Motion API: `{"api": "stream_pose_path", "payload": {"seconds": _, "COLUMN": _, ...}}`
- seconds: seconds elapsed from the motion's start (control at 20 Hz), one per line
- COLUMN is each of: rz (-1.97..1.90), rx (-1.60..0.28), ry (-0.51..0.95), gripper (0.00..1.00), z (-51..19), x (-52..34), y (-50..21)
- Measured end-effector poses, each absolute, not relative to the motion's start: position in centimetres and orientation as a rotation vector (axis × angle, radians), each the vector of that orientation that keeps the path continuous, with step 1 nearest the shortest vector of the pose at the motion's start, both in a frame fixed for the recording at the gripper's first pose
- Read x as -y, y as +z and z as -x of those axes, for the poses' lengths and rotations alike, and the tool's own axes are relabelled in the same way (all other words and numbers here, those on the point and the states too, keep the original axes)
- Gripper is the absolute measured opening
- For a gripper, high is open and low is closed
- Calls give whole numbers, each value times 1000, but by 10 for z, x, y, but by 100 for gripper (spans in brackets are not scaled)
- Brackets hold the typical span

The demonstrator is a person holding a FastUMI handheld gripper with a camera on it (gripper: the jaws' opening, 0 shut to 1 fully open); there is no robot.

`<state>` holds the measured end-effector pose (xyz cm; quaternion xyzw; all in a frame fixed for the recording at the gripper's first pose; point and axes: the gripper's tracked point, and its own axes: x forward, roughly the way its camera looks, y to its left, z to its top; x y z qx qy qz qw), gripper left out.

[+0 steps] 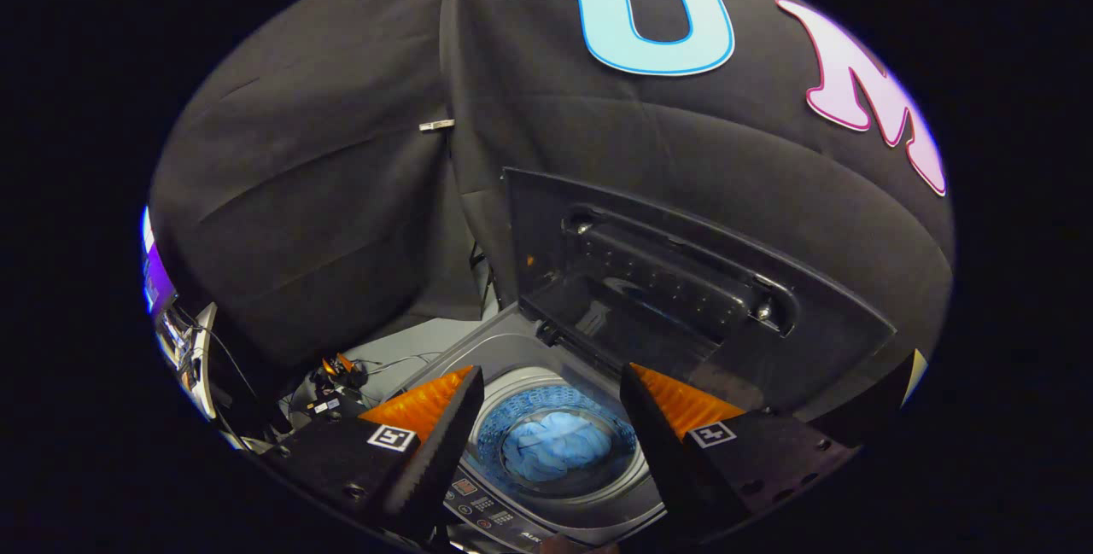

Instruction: Put the clothes into the washing machine and then close the washing machine lid.

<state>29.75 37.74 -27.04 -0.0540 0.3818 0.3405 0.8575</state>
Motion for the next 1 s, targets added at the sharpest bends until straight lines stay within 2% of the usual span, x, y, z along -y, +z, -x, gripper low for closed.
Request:
{"api": "stream_pose_path", "payload": {"seconds": 0.35, "rz": 66, "rx": -820, "ry": 719, "gripper": 99, "z": -289, "x": -383, "y": -261}}
{"api": "stream_pose_path", "payload": {"seconds": 1.0, "rz": -26, "rx": -725, "ry": 404, "gripper": 99, "z": -324, "x": -378, "y": -172}}
